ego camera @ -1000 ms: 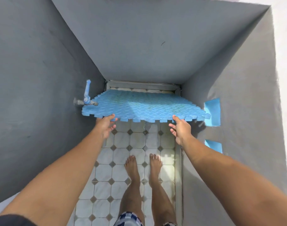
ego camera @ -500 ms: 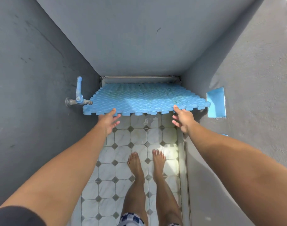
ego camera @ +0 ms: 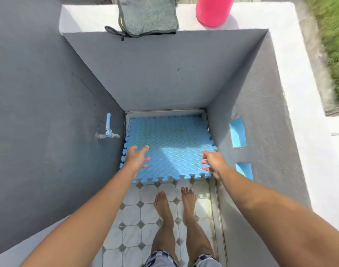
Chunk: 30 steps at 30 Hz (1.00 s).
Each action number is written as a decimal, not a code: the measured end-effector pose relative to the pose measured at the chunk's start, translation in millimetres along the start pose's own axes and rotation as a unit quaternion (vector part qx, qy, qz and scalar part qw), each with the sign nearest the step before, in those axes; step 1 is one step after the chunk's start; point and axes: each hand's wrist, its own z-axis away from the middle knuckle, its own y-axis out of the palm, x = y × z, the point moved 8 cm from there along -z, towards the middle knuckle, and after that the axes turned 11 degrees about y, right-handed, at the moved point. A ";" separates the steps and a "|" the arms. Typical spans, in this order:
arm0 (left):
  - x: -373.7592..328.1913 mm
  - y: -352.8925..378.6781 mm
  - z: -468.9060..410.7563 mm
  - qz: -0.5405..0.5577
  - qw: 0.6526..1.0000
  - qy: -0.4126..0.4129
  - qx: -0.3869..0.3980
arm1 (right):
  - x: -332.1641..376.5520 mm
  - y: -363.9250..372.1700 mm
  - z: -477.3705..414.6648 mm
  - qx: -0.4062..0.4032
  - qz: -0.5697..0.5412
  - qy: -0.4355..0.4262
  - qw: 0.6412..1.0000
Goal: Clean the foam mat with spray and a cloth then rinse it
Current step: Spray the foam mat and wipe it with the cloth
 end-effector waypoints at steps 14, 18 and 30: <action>-350.1 17.6 62.5 -0.126 0.913 0.387 -0.011 | 303.7 -23.8 198.9 -0.038 0.003 -0.380 0.924; -410.2 37.2 38.8 -0.232 0.858 0.458 -0.026 | 382.5 -36.4 235.4 -0.091 -0.035 -0.462 0.881; -422.5 76.6 -59.3 -0.599 0.655 0.453 -0.082 | 517.4 -45.7 234.5 0.009 0.068 -0.563 0.824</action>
